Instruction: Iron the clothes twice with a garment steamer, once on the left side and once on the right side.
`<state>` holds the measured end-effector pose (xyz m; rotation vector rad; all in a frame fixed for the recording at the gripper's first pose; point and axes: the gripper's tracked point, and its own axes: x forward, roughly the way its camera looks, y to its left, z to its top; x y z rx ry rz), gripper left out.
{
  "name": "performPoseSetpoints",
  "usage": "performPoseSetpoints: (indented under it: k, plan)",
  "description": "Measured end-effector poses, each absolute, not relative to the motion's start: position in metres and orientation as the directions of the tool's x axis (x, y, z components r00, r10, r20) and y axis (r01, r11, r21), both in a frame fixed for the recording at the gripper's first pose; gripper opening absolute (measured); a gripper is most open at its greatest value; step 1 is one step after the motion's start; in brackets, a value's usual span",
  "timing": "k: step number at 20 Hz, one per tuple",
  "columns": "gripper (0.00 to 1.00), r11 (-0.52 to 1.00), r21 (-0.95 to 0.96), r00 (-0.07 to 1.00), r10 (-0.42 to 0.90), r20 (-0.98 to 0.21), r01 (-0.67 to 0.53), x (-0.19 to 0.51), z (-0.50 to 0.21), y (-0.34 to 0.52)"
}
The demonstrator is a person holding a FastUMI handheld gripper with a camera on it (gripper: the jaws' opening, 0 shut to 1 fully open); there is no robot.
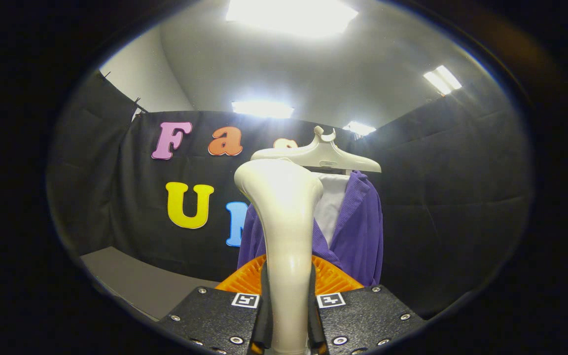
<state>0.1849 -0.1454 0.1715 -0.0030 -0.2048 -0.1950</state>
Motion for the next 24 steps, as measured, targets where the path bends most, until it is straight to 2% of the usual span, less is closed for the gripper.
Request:
performPoseSetpoints:
  k: [11, 19, 24]
  plan:
    - [0.28, 0.963, 0.039, 0.953, -0.27, 0.137, 0.268, 0.276, 0.131, -0.157]
    - [0.28, 0.958, 0.069, 0.956, -0.283, 0.074, 0.278, 0.294, 0.069, -0.158]
    - [0.28, 0.959, 0.061, 0.961, -0.277, -0.009, 0.277, 0.289, 0.016, -0.153]
